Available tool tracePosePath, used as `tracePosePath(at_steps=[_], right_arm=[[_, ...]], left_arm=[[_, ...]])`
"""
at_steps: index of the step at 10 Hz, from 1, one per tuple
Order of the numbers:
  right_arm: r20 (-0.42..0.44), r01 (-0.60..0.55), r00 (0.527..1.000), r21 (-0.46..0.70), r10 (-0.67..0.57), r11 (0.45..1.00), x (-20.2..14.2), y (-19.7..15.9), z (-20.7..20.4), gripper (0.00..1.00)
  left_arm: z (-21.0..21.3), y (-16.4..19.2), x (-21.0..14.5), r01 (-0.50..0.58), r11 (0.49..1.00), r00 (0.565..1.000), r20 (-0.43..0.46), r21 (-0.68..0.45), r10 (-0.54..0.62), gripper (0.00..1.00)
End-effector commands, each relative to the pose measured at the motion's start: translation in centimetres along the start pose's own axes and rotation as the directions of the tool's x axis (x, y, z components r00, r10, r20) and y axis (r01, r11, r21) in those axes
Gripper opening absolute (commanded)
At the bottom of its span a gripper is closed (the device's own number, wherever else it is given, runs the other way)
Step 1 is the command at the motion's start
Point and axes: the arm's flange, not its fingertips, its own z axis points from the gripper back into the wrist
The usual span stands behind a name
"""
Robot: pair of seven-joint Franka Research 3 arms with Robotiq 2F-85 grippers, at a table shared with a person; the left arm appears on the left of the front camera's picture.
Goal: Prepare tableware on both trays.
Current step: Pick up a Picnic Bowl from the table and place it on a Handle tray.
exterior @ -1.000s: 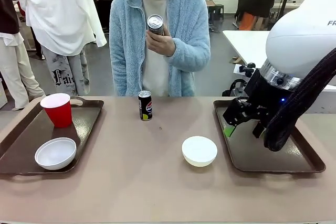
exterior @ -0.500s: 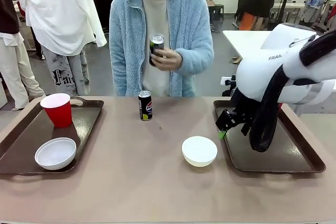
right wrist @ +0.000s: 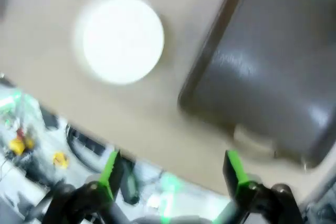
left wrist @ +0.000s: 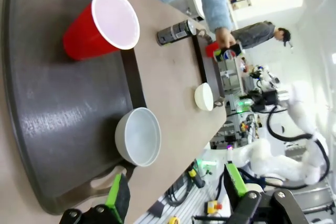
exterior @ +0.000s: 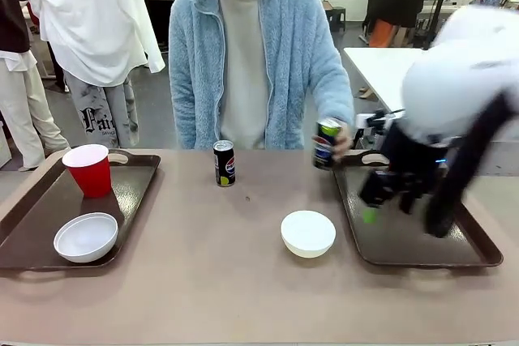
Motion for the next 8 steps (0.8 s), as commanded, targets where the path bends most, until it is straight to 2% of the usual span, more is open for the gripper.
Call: tracePosePath(at_steps=[1,5,8], right_arm=[[0.027,-0.048,0.998,-0.03,0.048,0.998,-8.2,-1.6,8.6,1.0],[0.013,-0.019,1.0,0.023,0.018,1.0,-7.9,-3.0,6.2,1.0],[0.055,0.004,0.998,0.024,-0.005,1.0,-7.2,-3.3,6.1,1.0]], left_arm=[[0.2,-0.2,-0.1,0.017,1.0,1.0,0.015,-0.017,-0.016,0.95],[0.2,-0.2,-0.1,0.017,1.0,1.0,0.015,-0.017,-0.016,0.95],[0.2,-0.2,-0.1,0.017,1.0,1.0,0.015,-0.017,-0.016,0.95]])
